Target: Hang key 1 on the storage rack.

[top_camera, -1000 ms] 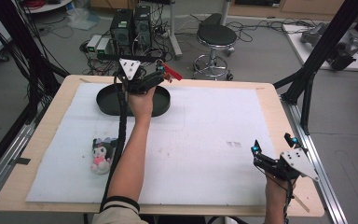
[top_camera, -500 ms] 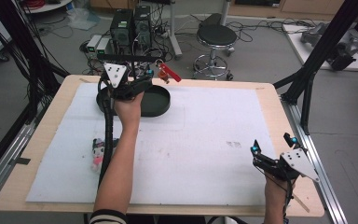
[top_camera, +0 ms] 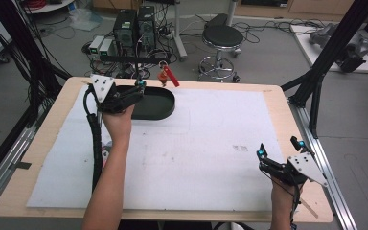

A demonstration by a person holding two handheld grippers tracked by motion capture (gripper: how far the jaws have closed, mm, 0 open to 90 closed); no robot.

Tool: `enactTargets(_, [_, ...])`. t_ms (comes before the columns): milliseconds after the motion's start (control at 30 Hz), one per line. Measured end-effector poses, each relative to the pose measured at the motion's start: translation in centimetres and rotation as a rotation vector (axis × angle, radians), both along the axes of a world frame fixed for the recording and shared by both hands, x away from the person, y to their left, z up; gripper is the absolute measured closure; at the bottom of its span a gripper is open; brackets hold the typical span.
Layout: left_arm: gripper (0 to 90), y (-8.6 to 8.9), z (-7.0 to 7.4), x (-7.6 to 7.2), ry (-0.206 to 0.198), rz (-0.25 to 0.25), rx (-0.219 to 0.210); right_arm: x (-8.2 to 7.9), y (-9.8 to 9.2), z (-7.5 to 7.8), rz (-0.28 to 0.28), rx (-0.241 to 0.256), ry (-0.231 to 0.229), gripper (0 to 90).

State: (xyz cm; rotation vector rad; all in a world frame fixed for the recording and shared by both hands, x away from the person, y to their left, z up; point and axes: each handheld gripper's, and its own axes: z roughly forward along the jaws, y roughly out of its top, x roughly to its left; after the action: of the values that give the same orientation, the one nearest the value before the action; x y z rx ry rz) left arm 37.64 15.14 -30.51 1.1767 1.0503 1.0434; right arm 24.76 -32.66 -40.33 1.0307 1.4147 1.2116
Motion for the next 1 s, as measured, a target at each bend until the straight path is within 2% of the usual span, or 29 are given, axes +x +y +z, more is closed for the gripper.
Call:
enactTargets(100, [1.7,0.6,0.0,-0.5,0.010,0.000,0.000,0.0,0.1,0.1,-0.001,0.001,-0.003,1.3])
enactTargets(300, [1.7,1.7,-0.1,-1.6,0.003,-0.008,0.000,0.0,0.2,0.0,0.001,0.000,0.001,1.3])
enactTargets(733, [1.7,3.3,-0.7,-3.9,0.036,-0.021,0.023,0.1,0.7,0.1,0.014,-0.005,0.002,1.3])
enactTargets(1000, [1.7,4.7,-0.6,-5.4,0.046,-0.026,0.017,-0.1,0.6,0.3,0.010,0.008,-0.006,1.3])
